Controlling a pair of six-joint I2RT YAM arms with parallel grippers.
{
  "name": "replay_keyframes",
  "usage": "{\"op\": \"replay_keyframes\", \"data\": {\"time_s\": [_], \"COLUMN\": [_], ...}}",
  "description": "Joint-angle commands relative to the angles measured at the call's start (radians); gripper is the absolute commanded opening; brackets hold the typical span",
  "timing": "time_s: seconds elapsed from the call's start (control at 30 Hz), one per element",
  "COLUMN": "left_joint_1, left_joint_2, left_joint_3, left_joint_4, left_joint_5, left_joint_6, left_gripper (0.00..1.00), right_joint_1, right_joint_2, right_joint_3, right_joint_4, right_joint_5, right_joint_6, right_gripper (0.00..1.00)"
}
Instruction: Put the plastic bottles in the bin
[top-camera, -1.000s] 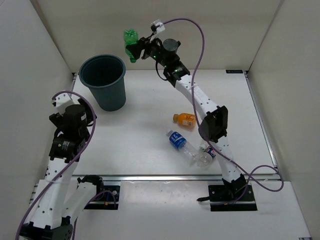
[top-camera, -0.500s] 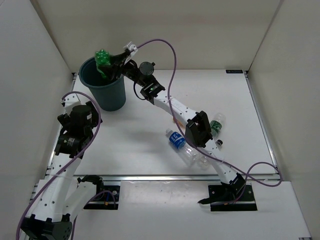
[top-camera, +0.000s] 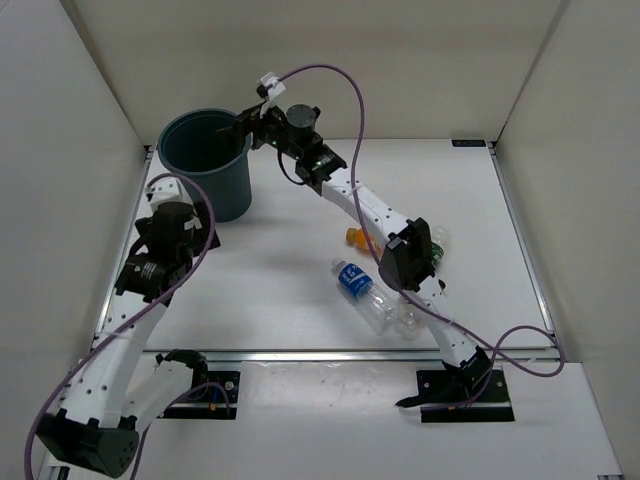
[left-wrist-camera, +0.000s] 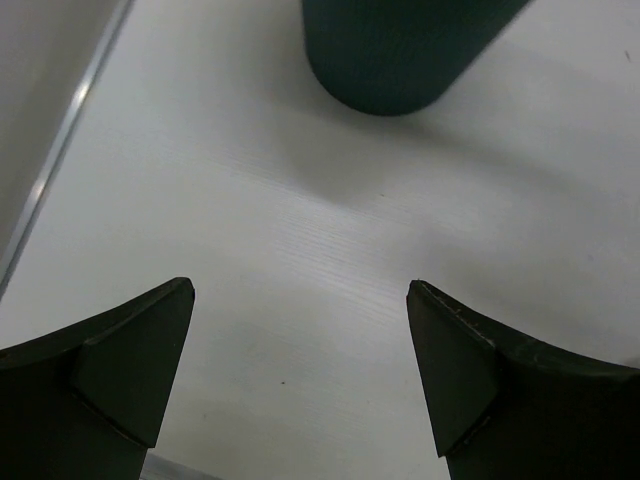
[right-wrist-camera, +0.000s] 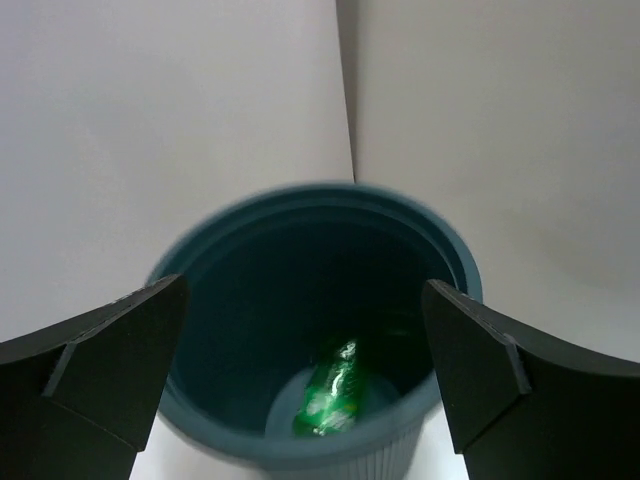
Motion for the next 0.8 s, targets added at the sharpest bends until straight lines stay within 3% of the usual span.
{"op": "replay_keyframes", "data": {"time_s": [0.0,0.13,0.27,0.37,0.43,0.53,0.6,0.67,0.77], "left_joint_1": [-0.084,-0.178,-0.249,-0.304,-0.350,-0.416,-0.460,-0.534,-0.600], "left_joint_2": [0.071,0.181,0.286,0.355,0.405,0.506,0.556,0.624,0.698], "left_joint_3": [0.059,0.074,0.089,0.072,0.085,0.131,0.151,0.189,0.203], "left_joint_4": [-0.031,-0.015,0.016,0.116,0.166,0.206,0.238,0.257,0.286], "left_joint_5": [0.119,0.243,0.376,0.488,0.508,0.538,0.561,0.548,0.538], "left_joint_6": [0.048,0.078,0.043,-0.042,-0.091,-0.151,-0.192,-0.224,-0.302], "left_gripper": [0.98,0.98,0.99,0.98,0.99,0.99,0.99,0.99,0.99], "right_joint_1": [-0.029,-0.077,-0.149,-0.206,-0.236,-0.386,-0.471,-0.547,-0.681], "right_joint_2": [-0.160,-0.314,-0.534,-0.700,-0.852,-1.031,-1.152,-1.259,-1.412], "right_joint_3": [0.048,-0.083,-0.341,-0.572,-0.825,-1.081,-1.235,-1.399,-1.513], "right_joint_4": [-0.258,-0.442,-0.565,-0.630,-0.639,-0.687,-0.676,-0.691,-0.752], "right_joint_5": [0.027,0.085,0.258,0.424,0.571,0.510,0.462,0.531,0.492], "right_joint_6": [-0.035,-0.090,-0.109,-0.074,-0.057,0.130,0.170,0.192,0.215], "right_gripper": [1.00,0.99,0.99,1.00,0.99,0.99,0.99,0.99,0.99]}}
